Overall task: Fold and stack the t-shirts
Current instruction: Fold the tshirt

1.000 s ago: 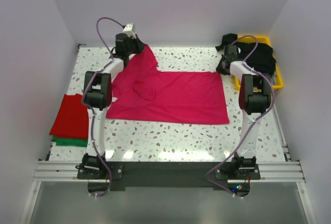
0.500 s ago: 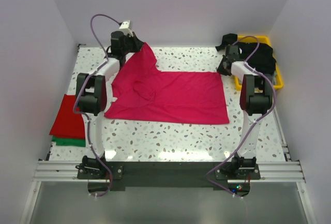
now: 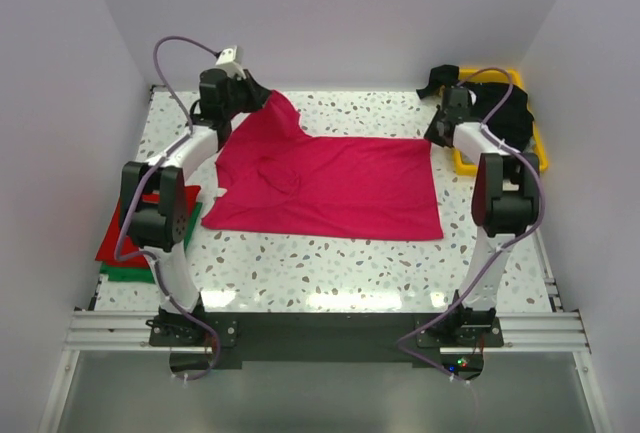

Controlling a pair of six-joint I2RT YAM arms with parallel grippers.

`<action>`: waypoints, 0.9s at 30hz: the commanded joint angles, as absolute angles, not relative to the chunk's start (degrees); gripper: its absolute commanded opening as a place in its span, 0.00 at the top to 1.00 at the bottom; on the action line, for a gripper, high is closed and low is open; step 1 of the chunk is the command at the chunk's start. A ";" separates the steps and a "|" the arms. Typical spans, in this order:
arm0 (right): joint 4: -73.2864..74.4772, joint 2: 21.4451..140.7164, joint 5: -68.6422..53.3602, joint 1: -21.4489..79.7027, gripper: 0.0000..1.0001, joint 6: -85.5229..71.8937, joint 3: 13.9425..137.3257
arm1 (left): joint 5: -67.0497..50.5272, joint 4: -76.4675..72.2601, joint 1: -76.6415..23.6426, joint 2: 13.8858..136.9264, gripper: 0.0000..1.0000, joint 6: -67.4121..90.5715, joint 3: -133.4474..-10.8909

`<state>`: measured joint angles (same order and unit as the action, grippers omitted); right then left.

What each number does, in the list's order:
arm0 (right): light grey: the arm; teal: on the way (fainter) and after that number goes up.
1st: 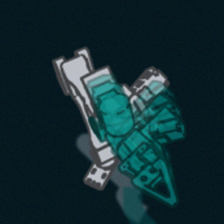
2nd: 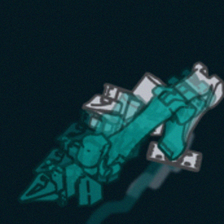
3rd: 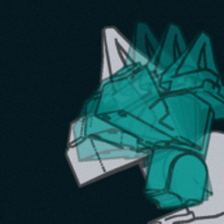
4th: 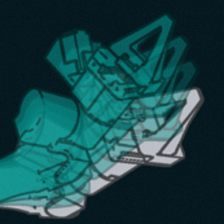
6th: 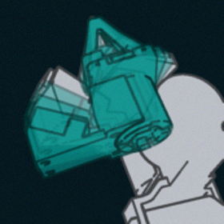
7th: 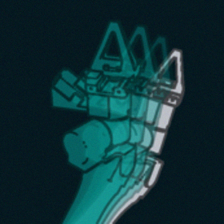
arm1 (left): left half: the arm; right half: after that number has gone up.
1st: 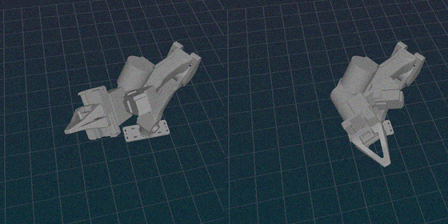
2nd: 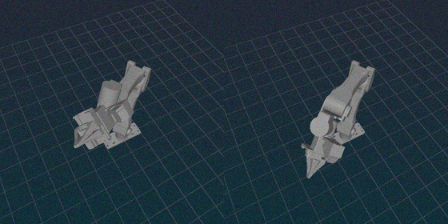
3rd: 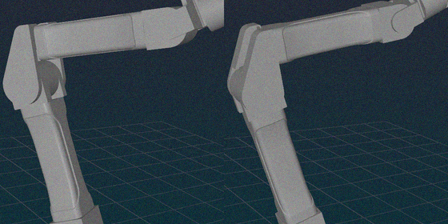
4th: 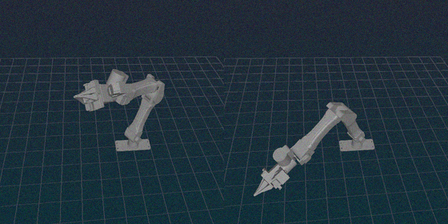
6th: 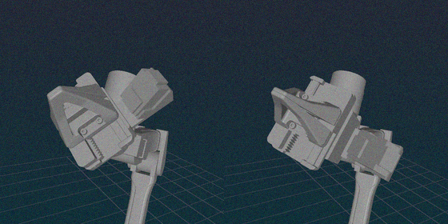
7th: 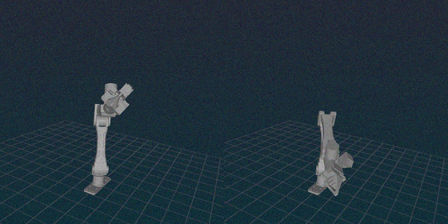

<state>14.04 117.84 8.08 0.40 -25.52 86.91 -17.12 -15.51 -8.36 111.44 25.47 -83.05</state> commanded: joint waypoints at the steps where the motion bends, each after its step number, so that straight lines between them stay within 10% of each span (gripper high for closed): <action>1: 11.87 112.51 10.55 0.18 1.00 -26.19 84.99 | -14.95 -16.09 -8.96 104.87 1.00 28.56 -79.99; 27: 15.21 101.69 11.78 0.09 1.00 -32.96 70.58 | -4.57 8.08 -8.97 80.16 1.00 33.75 -62.84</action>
